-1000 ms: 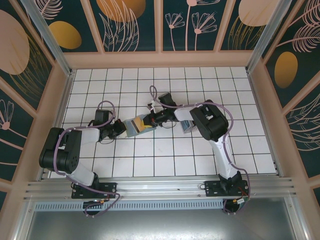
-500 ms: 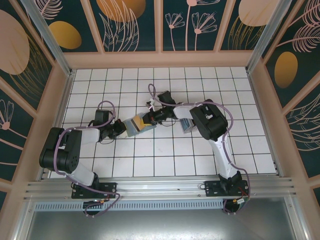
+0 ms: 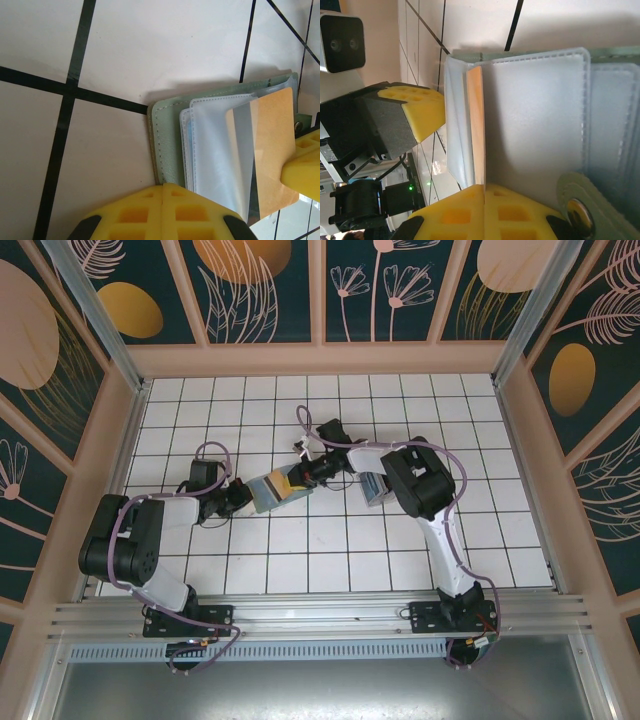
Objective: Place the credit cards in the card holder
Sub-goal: Insert the credit card into the card slot.
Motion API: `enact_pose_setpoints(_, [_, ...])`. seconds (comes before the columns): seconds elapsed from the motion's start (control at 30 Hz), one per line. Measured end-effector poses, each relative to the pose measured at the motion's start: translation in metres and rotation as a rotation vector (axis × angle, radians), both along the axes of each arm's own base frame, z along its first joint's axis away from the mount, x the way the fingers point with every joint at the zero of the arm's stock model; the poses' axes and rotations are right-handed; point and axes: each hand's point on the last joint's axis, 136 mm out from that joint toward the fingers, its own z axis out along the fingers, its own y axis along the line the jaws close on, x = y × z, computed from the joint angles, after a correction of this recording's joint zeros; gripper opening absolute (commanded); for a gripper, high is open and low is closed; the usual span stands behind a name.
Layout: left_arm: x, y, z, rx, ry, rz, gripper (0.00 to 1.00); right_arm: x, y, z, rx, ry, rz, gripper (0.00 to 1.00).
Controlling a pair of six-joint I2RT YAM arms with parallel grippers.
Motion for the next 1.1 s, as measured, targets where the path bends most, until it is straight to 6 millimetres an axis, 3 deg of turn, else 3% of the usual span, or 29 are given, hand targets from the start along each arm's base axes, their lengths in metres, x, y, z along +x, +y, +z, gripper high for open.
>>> enact_pose_setpoints(0.47, [0.000, -0.001, -0.001, -0.004, 0.001, -0.002, 0.00, -0.001, -0.002, -0.001, 0.016, -0.030, -0.040, 0.00])
enact_pose_setpoints(0.87, [0.001, -0.001, -0.001, -0.015, -0.002, -0.006, 0.00, -0.004, 0.007, 0.000, 0.038, -0.024, -0.080, 0.00])
enact_pose_setpoints(1.1, [0.001, -0.001, 0.000, -0.019, -0.010, -0.003, 0.00, -0.017, 0.021, 0.000, 0.049, -0.003, -0.101, 0.00])
